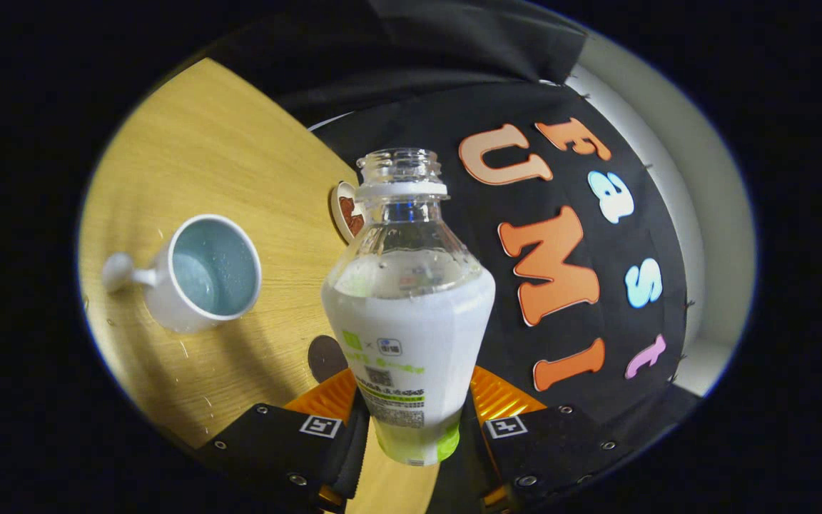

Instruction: Take the bottle from table, then pour the juice into the cup, finally place the bottle on the coaster

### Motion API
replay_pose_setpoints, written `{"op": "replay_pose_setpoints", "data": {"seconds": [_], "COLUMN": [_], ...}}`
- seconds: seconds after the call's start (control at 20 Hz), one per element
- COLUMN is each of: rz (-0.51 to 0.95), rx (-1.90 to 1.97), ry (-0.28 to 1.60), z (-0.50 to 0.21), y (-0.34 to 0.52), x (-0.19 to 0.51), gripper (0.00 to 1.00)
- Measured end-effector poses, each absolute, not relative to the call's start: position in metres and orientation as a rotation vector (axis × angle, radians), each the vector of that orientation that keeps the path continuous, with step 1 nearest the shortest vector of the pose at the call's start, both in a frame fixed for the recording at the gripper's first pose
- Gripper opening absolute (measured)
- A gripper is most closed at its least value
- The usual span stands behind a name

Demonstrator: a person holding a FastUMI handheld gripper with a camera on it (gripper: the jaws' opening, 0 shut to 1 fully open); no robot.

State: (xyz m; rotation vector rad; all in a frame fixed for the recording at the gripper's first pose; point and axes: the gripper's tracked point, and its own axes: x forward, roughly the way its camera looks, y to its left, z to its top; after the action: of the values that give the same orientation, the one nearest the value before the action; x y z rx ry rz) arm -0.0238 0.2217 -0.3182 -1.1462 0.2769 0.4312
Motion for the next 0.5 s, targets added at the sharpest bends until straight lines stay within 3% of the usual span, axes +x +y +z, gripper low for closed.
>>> {"op": "replay_pose_setpoints", "data": {"seconds": [0.25, 0.5], "rz": [0.428, 0.373], "rx": [-0.646, -0.377], "ry": [0.444, 0.435], "z": [-0.283, -0.224], "y": [0.201, 0.168], "x": [-0.028, -0.021], "gripper": [0.59, 0.59]}}
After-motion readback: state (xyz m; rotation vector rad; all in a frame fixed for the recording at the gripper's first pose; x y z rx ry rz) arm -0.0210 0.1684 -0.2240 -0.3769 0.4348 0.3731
